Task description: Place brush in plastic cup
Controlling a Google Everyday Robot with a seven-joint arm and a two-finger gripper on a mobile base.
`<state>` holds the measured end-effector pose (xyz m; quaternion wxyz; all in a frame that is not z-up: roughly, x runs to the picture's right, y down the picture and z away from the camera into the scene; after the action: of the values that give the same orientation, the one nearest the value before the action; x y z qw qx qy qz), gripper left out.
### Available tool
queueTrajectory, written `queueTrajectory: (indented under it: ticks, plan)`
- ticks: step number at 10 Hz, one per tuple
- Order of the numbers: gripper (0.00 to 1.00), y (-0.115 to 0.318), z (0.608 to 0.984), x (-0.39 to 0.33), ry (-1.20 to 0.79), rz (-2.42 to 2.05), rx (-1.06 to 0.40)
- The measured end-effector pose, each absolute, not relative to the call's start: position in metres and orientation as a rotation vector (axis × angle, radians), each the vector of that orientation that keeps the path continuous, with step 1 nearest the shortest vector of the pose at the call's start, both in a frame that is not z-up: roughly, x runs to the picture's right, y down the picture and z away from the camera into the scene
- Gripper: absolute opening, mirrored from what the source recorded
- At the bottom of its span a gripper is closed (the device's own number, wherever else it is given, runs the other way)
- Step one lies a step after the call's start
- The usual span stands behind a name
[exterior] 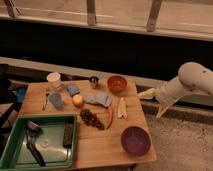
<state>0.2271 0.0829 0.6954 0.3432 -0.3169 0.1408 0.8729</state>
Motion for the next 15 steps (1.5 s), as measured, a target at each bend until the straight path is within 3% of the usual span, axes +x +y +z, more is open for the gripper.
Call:
queueTrajectory:
  ticks: [9, 15]
  plan:
    - [0.8, 0.078, 0.688, 0.22, 0.358, 2.239, -0.796]
    - [0.8, 0.043, 0.672, 0.086, 0.28, 1.95, -0.794]
